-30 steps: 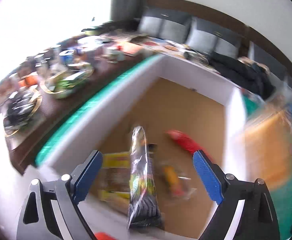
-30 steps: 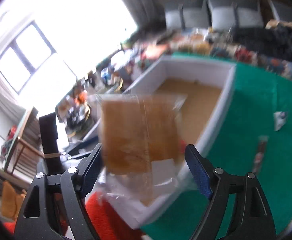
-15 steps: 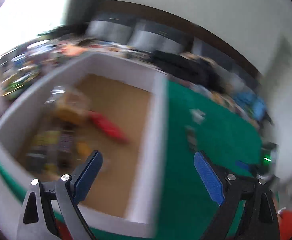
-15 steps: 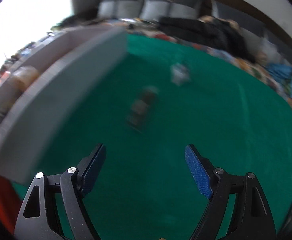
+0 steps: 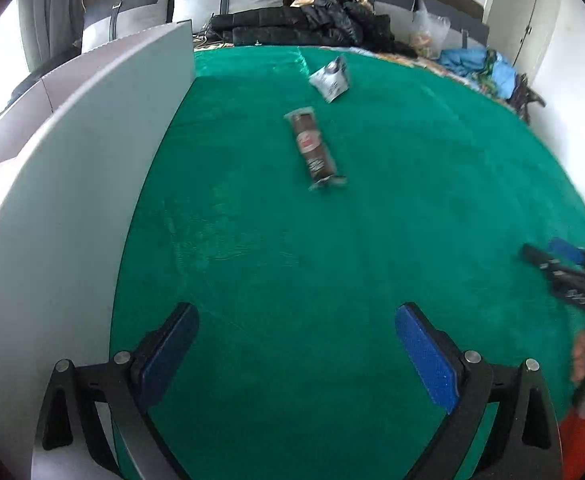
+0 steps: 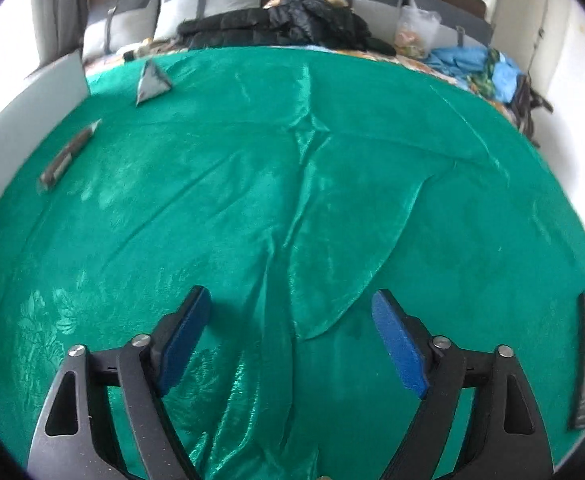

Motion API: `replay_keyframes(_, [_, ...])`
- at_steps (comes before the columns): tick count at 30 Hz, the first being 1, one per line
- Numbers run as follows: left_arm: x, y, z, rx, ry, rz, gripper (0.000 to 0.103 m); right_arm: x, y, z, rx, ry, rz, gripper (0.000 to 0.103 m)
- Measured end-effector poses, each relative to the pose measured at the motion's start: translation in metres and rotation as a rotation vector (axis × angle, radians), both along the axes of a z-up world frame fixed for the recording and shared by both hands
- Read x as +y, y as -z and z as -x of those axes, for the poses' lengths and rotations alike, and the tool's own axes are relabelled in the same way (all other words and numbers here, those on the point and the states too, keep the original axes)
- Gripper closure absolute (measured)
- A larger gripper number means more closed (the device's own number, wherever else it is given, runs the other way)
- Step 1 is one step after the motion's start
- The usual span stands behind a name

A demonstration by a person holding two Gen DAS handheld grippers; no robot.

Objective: Organize snacks

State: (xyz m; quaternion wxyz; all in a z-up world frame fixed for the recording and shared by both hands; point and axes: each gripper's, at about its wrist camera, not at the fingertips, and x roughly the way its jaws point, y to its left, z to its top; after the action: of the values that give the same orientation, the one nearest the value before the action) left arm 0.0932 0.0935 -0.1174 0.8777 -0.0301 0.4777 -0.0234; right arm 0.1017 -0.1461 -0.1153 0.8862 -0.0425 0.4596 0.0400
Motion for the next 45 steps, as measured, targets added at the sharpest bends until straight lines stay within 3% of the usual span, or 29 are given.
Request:
replay_keyframes(5, [-0.003,0.02,0.002,-0.027,0.01,-0.076,0.002,-0.007,0.0,0.0,0.004,0.017,-0.038,0.012])
replay_keyframes(45, [0.004,0.023,0.004,-0.051,-0.001,-0.072,0.0,-0.008,-0.001,0.006,0.002,0.014,-0.041,0.011])
